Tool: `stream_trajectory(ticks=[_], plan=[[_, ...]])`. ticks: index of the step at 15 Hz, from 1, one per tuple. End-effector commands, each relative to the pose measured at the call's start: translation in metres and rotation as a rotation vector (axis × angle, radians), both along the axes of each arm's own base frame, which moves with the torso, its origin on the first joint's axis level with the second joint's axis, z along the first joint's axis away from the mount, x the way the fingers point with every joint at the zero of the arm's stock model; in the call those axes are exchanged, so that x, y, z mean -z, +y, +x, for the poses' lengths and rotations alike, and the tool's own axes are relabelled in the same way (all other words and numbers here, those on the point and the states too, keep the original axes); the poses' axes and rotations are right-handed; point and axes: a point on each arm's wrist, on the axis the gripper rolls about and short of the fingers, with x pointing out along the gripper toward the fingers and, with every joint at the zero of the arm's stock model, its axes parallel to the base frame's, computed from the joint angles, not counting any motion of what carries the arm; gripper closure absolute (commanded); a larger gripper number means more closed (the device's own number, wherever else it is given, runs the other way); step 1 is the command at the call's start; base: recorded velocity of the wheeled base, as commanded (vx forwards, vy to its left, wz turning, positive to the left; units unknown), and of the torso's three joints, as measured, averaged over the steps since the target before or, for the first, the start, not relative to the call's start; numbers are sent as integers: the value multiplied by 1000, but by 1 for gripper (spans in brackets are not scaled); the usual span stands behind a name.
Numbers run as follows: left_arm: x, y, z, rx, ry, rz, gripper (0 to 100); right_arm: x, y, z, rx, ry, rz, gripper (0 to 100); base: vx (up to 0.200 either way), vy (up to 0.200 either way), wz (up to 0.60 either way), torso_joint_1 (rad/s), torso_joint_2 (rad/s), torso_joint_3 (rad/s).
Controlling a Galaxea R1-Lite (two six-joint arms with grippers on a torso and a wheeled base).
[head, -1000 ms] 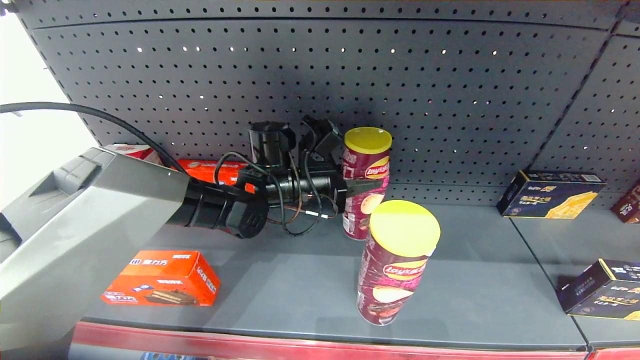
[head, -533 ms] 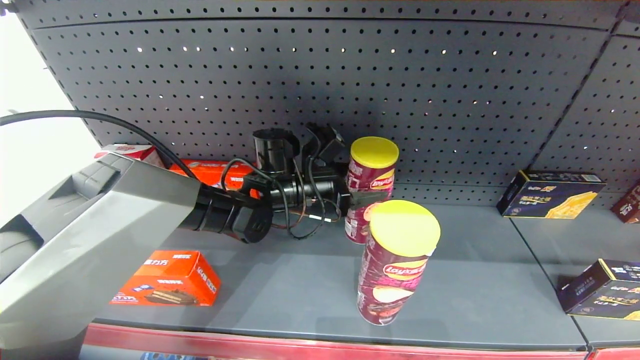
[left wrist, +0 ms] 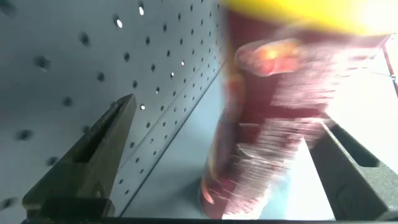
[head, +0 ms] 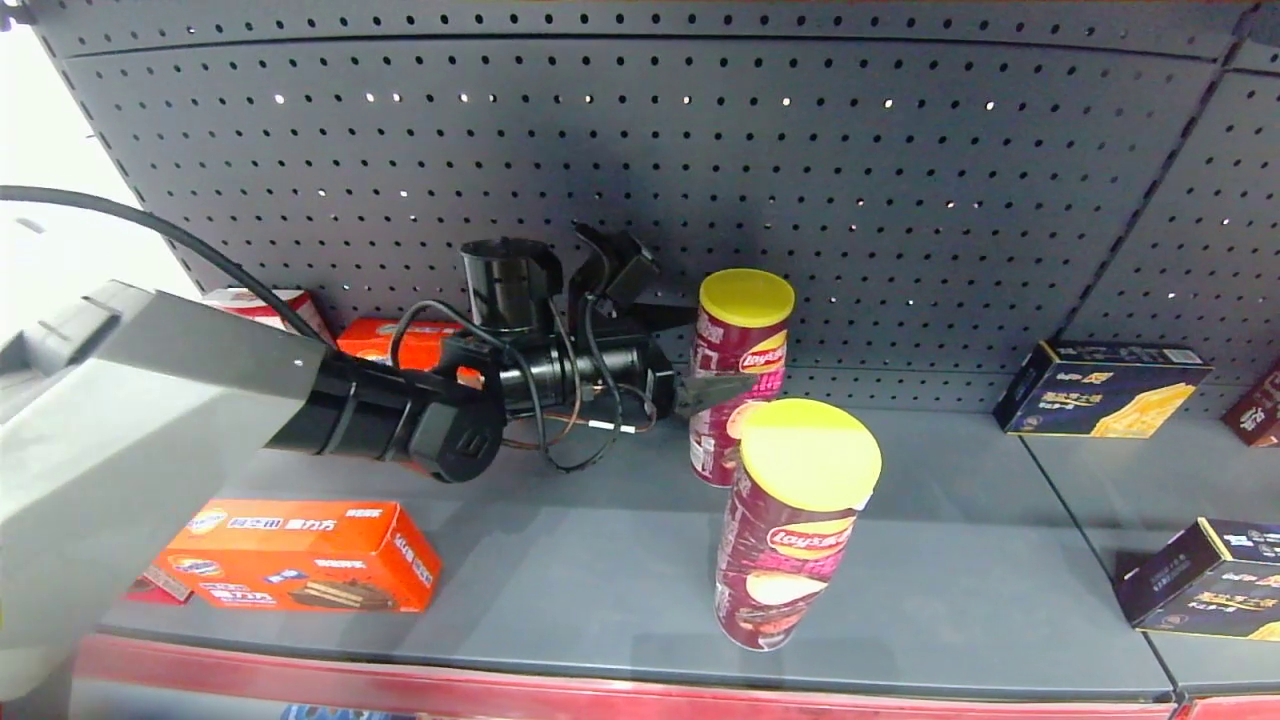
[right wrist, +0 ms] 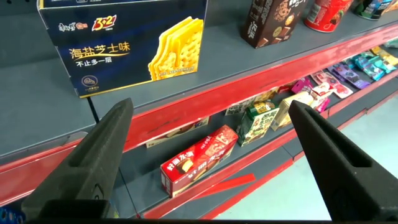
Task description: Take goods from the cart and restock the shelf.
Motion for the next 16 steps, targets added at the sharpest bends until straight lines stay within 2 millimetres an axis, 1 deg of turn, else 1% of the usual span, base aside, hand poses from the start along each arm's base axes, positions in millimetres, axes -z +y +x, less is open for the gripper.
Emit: stream_trajectory(ticks=[1,4,7,10,14,16], plan=[[-19,7,-12,-4,-31,-9,0,0,0,0,0,1,0,0,0,0,0,0,0,0],[-25,11,-22,-70,-24,68,0,0,0,0,0,1,0,0,0,0,0,0,0,0],[-21,14,-29,-61,-24,123,0,0,0,0,0,1,0,0,0,0,0,0,0,0],[-12,17,-31,-93,-16,189,0,0,0,0,0,0,-1,0,0,0,0,0,0,0],[-10,15,-30,-156,-18,210,0,0,0,0,0,1,0,0,0,0,0,0,0,0],[-5,13,-27,-207,-12,229,0,0,0,0,0,0,-1,0,0,0,0,0,0,0]])
